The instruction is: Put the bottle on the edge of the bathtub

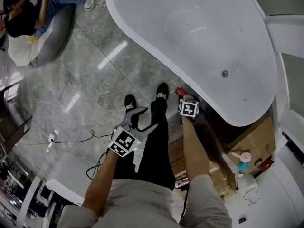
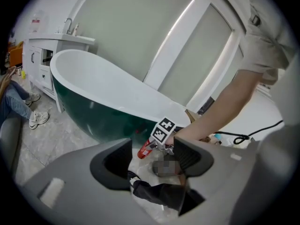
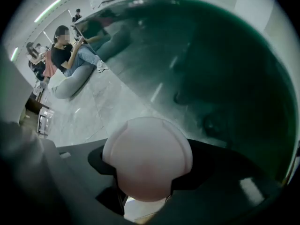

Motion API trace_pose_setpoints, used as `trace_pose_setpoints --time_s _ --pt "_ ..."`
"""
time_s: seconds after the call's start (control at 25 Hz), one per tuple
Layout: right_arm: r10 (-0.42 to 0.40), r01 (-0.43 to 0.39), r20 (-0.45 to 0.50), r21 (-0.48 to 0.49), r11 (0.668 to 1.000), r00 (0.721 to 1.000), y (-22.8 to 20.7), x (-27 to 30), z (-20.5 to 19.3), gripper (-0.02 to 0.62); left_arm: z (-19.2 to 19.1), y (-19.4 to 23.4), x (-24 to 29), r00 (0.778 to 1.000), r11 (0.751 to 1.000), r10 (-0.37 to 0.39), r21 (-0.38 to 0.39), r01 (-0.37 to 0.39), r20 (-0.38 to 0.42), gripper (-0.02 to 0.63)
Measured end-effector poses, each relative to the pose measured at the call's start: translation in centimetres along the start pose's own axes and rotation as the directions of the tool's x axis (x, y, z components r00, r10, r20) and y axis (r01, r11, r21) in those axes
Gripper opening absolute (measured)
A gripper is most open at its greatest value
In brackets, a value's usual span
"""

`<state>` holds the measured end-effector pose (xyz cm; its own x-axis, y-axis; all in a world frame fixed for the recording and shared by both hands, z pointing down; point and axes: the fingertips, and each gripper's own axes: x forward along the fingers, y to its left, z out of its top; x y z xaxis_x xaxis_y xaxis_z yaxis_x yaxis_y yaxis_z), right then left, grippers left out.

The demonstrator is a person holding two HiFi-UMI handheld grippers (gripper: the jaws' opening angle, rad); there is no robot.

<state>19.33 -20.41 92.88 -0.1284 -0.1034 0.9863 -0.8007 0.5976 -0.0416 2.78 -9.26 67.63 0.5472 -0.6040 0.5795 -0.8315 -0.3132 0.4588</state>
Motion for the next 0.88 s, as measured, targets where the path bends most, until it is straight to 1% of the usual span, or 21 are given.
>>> trace_pose_setpoints --time_s 0.08,0.16,0.24,0.28,0.36,0.48,0.6,0.72,0.76,0.88 --pt "-0.003 0.003 0.001 0.036 0.999 1.000 -0.2 2.0 0.2 0.290 -1.0 0.7 0.2 0.999 0.999 0.037 -0.003 -0.037 -0.019 0.331" --pt "-0.005 0.005 -0.002 0.061 0.998 1.000 -1.0 3.5 -0.4 0.290 -2.3 0.3 0.8 0.998 0.997 0.066 -0.049 -0.067 -0.024 0.331" --pt "-0.010 0.011 -0.009 0.075 0.997 1.000 -2.2 4.8 -1.1 0.290 -3.7 -1.1 1.6 0.998 0.993 0.061 -0.098 -0.064 -0.027 0.330" --pt "-0.013 0.014 -0.012 0.078 0.997 1.000 -2.8 5.4 -1.4 0.290 -4.3 -1.7 2.0 0.998 0.993 0.051 -0.109 -0.054 -0.031 0.330" --pt "-0.018 0.020 -0.017 0.080 0.997 1.000 -3.6 6.9 -1.8 0.290 -5.3 -2.7 2.5 0.998 0.993 0.036 -0.109 -0.040 -0.043 0.330" --pt "-0.021 0.023 -0.023 0.079 0.997 1.000 -4.1 9.3 -2.2 0.290 -6.6 -3.0 2.9 0.998 0.991 0.044 -0.126 -0.051 -0.052 0.331" --pt "-0.027 0.030 -0.030 0.073 0.997 0.999 -4.0 11.6 -2.9 0.290 -8.0 -2.8 2.4 0.995 0.977 0.081 -0.193 -0.089 -0.050 0.331" --pt "-0.027 0.029 -0.032 0.070 0.997 0.999 -3.6 14.3 -3.4 0.290 -9.2 -2.8 1.7 0.991 0.953 0.108 -0.274 -0.125 -0.075 0.330" --pt "-0.026 0.028 -0.035 0.069 0.997 0.999 -3.6 15.2 -3.6 0.290 -9.6 -3.0 1.6 0.990 0.949 0.108 -0.288 -0.131 -0.093 0.330" --pt "-0.028 0.030 -0.042 0.066 0.997 0.999 -3.5 17.7 -4.1 0.290 -11.4 -3.6 1.9 0.984 0.946 0.108 -0.291 -0.146 -0.142 0.330"
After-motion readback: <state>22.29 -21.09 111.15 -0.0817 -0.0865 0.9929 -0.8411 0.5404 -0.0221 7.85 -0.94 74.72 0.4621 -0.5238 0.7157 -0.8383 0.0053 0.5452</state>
